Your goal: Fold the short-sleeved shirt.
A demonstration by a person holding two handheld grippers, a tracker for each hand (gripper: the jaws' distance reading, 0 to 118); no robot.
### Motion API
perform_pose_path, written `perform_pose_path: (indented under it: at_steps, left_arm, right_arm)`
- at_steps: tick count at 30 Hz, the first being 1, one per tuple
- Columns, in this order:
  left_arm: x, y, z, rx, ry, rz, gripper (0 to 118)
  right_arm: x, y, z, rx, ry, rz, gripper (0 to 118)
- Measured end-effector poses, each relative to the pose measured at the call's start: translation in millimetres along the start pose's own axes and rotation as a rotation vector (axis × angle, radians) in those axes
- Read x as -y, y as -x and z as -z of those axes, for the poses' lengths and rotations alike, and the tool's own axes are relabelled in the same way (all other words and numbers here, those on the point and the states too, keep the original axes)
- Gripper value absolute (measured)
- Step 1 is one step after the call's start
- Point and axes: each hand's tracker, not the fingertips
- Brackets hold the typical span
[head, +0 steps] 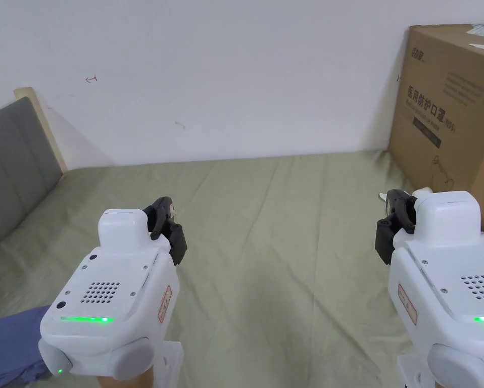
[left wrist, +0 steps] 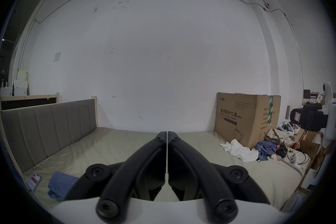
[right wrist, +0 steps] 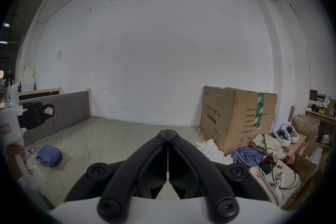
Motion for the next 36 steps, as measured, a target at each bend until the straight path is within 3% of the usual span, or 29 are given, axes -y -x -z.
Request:
perform_pose_path:
  at_steps: [36]
  left_arm:
    - [3,12,-6,-0.008,0.006,0.022,4]
  right_arm:
    - [5,5,-1,-0.006,0.006,-0.001,3]
